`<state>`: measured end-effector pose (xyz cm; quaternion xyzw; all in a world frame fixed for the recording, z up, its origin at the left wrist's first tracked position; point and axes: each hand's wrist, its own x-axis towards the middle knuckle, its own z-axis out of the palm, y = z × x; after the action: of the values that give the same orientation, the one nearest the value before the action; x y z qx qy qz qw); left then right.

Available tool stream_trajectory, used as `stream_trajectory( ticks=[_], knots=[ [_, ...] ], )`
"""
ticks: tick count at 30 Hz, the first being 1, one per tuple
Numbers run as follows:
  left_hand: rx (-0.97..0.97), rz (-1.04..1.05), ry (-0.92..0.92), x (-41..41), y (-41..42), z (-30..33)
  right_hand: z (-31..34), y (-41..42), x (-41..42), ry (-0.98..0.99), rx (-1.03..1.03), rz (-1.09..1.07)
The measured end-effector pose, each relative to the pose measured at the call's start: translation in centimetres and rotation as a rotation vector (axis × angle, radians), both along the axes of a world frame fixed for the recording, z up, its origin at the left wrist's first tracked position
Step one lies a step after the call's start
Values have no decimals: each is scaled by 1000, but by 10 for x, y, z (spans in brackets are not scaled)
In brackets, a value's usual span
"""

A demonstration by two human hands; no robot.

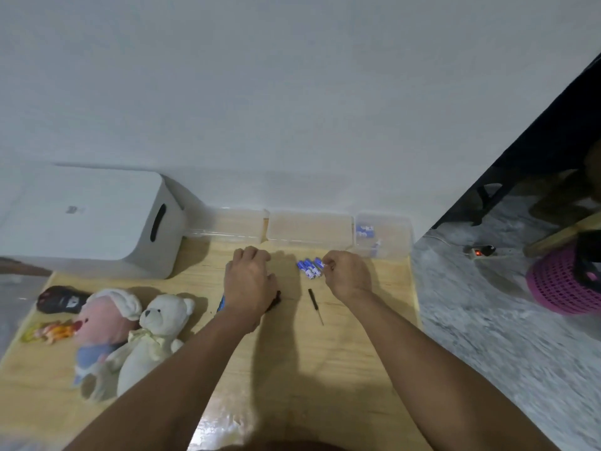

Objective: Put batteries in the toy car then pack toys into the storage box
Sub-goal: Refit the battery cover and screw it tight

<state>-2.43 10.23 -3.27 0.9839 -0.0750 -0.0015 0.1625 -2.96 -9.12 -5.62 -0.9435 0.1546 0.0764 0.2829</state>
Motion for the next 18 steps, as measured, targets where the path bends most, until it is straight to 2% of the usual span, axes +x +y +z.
stream_trajectory(
  ticks=[5,8,12,14,16,18],
  knots=[
    [142,251,297,-15,22,4,-2,9,2,78,-167,4],
    [61,336,409,-21,27,-1,1,13,2,68,-174,-33],
    [-32,344,413,-25,29,-3,7,11,3,18,-28,-126],
    [-121,370,380,-23,30,0,12,12,3,-27,114,-156],
    [-292,418,337,-18,36,6,23,14,4,-52,278,-165],
    [-618,458,348,-12,42,17,38,19,7,-64,462,-180]
  ],
)
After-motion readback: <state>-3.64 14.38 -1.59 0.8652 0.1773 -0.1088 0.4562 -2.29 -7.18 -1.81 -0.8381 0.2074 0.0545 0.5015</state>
